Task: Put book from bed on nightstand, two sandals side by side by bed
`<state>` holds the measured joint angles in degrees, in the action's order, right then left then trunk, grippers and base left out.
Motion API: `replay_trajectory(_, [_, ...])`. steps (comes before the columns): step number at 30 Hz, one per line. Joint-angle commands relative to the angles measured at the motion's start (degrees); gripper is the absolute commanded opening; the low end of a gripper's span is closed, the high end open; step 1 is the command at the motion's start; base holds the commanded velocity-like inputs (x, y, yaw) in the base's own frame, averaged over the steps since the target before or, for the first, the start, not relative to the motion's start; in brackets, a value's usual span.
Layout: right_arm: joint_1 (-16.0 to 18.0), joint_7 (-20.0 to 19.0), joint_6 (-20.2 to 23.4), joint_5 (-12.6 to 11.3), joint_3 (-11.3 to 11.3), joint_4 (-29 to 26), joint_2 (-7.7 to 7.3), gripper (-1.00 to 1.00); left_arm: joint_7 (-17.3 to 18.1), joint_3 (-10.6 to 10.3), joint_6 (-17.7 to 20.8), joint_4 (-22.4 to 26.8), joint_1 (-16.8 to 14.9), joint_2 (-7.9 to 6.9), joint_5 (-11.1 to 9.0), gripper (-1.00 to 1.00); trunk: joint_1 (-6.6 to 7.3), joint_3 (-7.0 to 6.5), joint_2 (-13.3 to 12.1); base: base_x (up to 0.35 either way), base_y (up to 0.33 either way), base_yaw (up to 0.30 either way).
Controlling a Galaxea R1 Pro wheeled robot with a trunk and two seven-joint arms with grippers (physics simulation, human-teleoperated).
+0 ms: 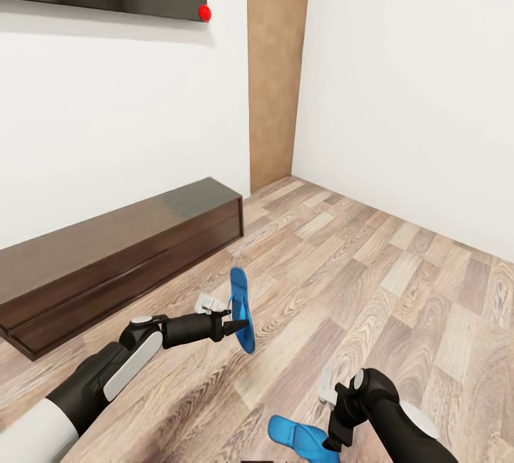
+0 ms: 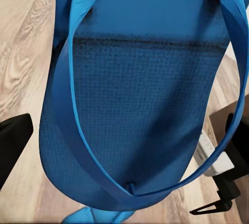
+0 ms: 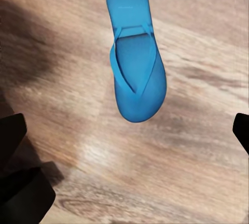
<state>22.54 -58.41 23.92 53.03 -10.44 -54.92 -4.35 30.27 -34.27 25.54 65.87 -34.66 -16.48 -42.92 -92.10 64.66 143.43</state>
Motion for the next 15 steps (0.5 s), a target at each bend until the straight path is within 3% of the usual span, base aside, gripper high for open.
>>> replay_trajectory(1, [0.02,-0.22,0.45,0.14,-0.14,-0.14,-0.04,1.0,-0.12,-0.09,0.44,0.04,-0.05,-0.04,-0.67,-1.0,-0.01,0.28,0.04,0.0,0.0,0.0])
replay_trajectory(8, [0.04,-0.22,0.51,0.21,-0.11,-4.07,-0.05,1.0,-0.12,-0.09,0.39,0.04,-0.05,-0.04,-0.67,-1.0,-0.19,1.83,0.13,0.0,0.0,0.0])
replay_trajectory(15, [0.05,-0.22,0.52,0.45,-0.11,-6.7,-0.5,1.0,-0.12,-0.09,0.38,0.04,-0.05,-0.04,-0.67,-1.0,-0.19,1.83,0.13,0.0,0.0,0.0])
